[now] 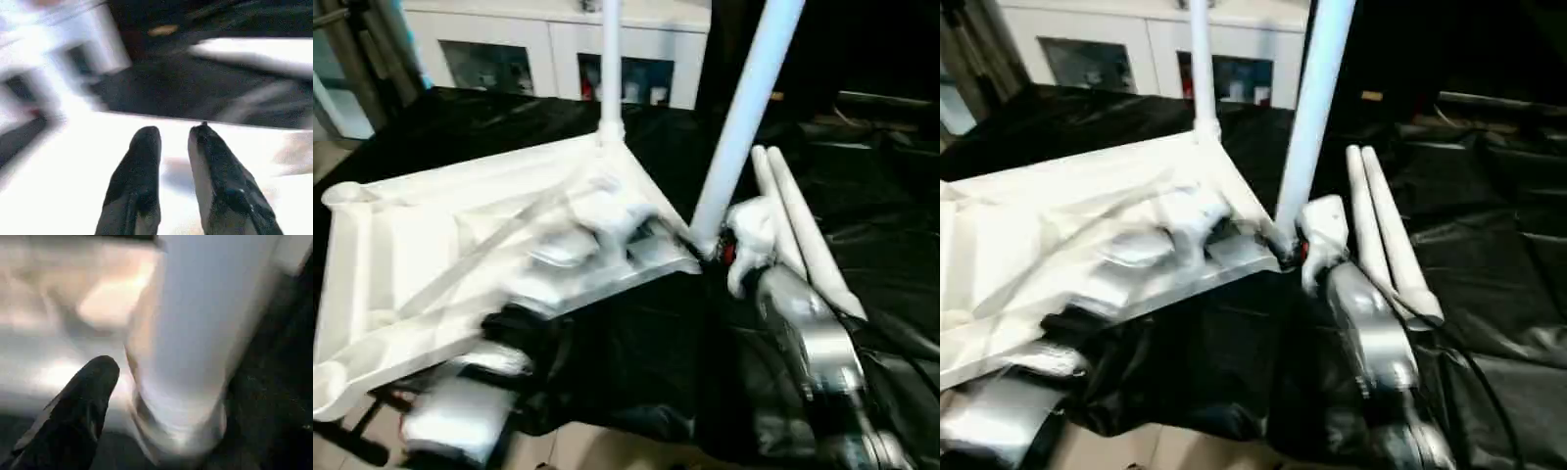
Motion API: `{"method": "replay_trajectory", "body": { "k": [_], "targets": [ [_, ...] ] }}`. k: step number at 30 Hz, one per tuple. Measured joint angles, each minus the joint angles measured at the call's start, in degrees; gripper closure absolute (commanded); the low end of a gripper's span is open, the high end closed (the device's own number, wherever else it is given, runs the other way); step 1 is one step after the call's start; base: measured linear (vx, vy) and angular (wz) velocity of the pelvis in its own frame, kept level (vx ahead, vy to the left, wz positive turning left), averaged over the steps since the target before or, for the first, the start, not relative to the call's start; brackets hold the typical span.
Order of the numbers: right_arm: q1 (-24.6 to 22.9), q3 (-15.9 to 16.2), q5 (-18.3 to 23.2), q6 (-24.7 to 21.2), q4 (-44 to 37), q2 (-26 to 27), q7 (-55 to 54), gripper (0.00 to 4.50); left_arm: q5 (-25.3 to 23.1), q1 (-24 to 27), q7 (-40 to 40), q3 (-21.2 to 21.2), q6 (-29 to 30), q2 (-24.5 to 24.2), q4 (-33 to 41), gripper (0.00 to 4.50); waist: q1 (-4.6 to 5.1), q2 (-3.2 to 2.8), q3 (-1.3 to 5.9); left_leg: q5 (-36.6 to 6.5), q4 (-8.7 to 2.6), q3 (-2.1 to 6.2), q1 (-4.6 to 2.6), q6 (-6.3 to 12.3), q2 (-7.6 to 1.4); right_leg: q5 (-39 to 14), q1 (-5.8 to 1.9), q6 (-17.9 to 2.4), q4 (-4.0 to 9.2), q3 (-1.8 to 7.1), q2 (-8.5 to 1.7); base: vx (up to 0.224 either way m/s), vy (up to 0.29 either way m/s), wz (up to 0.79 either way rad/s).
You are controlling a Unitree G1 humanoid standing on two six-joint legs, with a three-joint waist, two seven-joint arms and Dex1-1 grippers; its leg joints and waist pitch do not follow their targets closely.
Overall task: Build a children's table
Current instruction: Rotate leg to tighten
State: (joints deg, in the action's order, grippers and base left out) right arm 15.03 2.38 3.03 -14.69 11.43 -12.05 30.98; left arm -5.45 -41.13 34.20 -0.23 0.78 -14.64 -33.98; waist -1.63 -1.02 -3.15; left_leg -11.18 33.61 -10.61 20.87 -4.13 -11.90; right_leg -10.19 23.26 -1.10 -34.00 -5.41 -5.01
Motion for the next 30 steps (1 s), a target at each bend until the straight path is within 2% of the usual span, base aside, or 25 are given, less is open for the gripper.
{"method": "replay_trajectory", "body": {
  "k": [3,6,11,17,21,22,25,30],
  "targets": [
    [-2.3,1.1,1.2,-3.7,-3.9,-3.1,4.1,0.62,-2.4,4.0,-2.7,3.4,4.1,-5.1,6.4,3.39,-0.12,-0.03,-0.01,-0.1,0.08,0.02,0.00,-0.22,0.00,0.0,0.00,0.0,-0.06,0.00,-0.01,0.000,0.000,0.00],
    [-2.6,2.4,1.6,-5.7,-6.4,-5.3,6.8,0.62,-5.2,7.9,-4.4,3.6,7.5,-7.5,10.4,3.39,-0.30,0.04,-0.04,-0.1,0.19,0.03,-0.15,-0.27,0.00,0.0,-0.02,0.0,-0.08,0.00,-0.04,0.000,0.000,0.00],
    [-3.2,4.2,2.0,-6.8,-7.7,-4.3,8.0,0.62,-8.2,10.7,-8.9,4.5,14.3,-12.0,13.4,3.39,0.00,0.06,-0.03,-0.1,0.18,0.12,-0.29,-0.30,0.02,0.0,-0.05,0.0,-0.18,0.00,-0.01,0.000,0.000,0.00],
    [-1.2,5.9,1.5,-8.9,-6.7,-2.1,6.5,0.62,-11.5,13.0,-12.3,5.1,20.0,-15.1,13.7,3.39,0.19,0.06,-0.03,-0.1,0.17,0.33,-0.41,-0.39,0.04,0.1,-0.12,0.0,-0.18,0.01,0.11,0.000,0.000,0.00],
    [-0.8,7.2,1.6,-10.0,-7.1,-1.4,6.5,0.62,-12.4,14.5,-14.6,6.0,22.5,-17.5,12.3,3.39,0.24,0.10,-0.01,0.0,0.17,0.81,-0.38,-0.54,0.04,0.2,-0.12,0.0,-0.15,0.01,0.38,0.000,0.000,0.00],
    [-0.8,7.3,1.6,-10.1,-7.3,-1.5,6.7,0.62,-12.4,14.6,-15.0,6.0,22.8,-17.8,12.3,3.57,0.09,0.10,-0.01,0.0,0.17,0.82,-0.38,-0.54,0.03,0.2,-0.12,0.0,-0.15,0.00,0.40,0.000,0.000,0.00],
    [-1.0,9.1,1.6,-10.3,-8.2,-2.4,8.2,0.62,-13.5,15.5,-16.3,6.1,23.1,-19.1,12.3,3.57,-0.14,0.10,-0.01,0.0,0.17,0.84,-0.37,-0.54,0.03,0.2,-0.12,0.0,-0.15,0.01,0.42,0.000,0.000,0.00],
    [-1.6,9.5,1.6,-11.1,-8.6,-5.3,10.0,0.62,-14.6,16.8,-18.2,6.1,23.3,-21.1,11.0,4.18,-0.62,0.18,0.02,0.0,0.22,0.85,-0.29,-0.54,0.04,0.2,-0.13,0.0,-0.09,0.04,0.42,0.000,0.000,0.00]
  ]
}}
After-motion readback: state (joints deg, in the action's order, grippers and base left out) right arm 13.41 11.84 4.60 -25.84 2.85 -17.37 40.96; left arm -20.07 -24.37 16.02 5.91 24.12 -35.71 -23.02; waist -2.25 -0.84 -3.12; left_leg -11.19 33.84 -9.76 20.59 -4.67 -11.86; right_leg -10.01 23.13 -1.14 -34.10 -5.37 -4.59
